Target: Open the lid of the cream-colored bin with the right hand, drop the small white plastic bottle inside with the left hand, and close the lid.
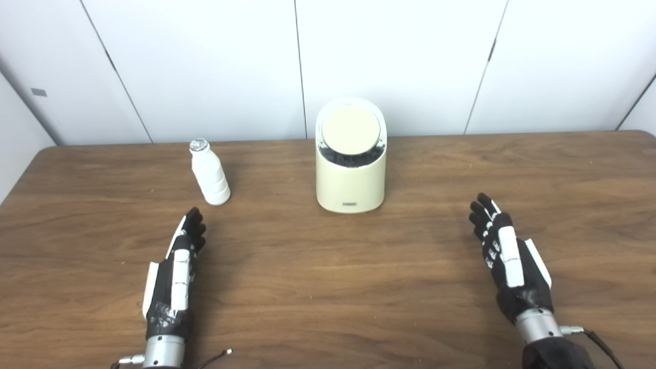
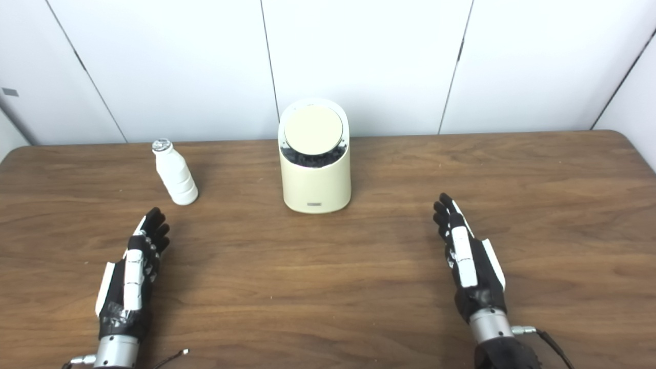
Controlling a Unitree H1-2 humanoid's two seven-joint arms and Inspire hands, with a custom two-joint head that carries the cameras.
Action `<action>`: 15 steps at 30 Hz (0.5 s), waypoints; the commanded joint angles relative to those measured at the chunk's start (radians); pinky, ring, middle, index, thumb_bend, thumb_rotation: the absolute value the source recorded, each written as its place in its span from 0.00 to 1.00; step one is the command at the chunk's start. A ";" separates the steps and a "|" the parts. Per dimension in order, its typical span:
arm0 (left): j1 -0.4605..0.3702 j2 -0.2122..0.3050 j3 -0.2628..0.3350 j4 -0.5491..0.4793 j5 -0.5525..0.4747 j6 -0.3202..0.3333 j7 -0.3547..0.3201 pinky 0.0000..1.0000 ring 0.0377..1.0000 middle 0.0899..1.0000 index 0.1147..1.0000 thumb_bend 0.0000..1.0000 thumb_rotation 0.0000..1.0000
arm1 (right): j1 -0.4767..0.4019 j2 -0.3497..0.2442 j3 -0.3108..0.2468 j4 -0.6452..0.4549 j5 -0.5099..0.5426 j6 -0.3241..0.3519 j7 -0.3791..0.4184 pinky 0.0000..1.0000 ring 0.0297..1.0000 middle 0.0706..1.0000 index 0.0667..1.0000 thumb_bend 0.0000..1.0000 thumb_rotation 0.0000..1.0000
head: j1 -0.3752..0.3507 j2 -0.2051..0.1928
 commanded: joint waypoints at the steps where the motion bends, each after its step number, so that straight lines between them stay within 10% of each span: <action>1: -0.010 -0.006 -0.004 0.013 -0.003 -0.031 -0.002 0.98 0.96 0.97 0.97 0.55 1.00 | -0.017 -0.008 -0.003 -0.011 0.002 -0.033 0.008 1.00 0.95 0.94 0.95 0.64 1.00 | -0.001 0.001; 15: -0.012 -0.003 -0.007 0.018 0.005 -0.033 -0.003 0.99 0.97 0.97 0.96 0.55 1.00 | -0.022 -0.006 -0.001 -0.007 -0.006 -0.032 0.006 1.00 0.95 0.94 0.95 0.64 1.00 | -0.005 -0.001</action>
